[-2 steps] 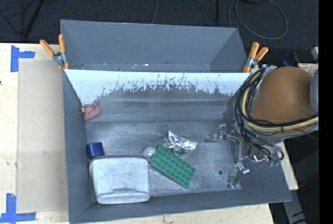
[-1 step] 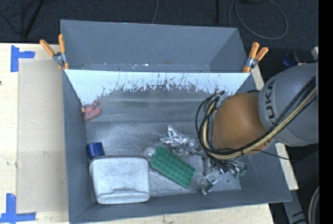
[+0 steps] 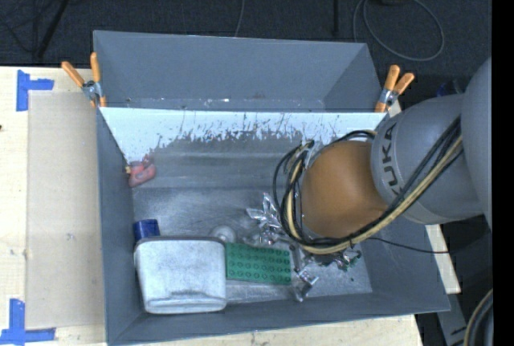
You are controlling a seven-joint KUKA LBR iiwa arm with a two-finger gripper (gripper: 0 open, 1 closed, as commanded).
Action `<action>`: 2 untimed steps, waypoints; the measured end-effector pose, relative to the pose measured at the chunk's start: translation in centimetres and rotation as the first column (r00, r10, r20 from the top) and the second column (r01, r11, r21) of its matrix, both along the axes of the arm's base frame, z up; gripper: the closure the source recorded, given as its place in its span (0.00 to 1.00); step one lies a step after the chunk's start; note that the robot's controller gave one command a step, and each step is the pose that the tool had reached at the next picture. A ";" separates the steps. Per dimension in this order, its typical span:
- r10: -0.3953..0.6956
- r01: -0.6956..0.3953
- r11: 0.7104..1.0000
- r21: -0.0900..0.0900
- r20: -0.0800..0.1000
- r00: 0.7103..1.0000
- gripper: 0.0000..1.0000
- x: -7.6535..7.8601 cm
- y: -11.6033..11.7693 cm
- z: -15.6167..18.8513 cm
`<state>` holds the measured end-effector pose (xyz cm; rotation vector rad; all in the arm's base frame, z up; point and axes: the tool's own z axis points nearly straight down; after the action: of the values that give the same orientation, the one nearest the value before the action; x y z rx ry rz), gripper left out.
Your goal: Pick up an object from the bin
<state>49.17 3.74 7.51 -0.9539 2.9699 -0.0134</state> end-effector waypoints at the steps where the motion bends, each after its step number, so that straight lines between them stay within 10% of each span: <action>1: 0.004 -0.004 1.000 0.008 0.002 1.000 1.00 0.0 0.4 0.1; 2: 0.036 -0.036 0.999 0.001 -0.016 0.999 1.00 -0.4 -1.6 12.3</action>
Offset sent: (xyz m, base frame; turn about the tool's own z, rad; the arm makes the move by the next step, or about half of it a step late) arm 0.0000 0.0000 0.0000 0.0000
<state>48.80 2.18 19.81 -1.0126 2.9665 -0.0032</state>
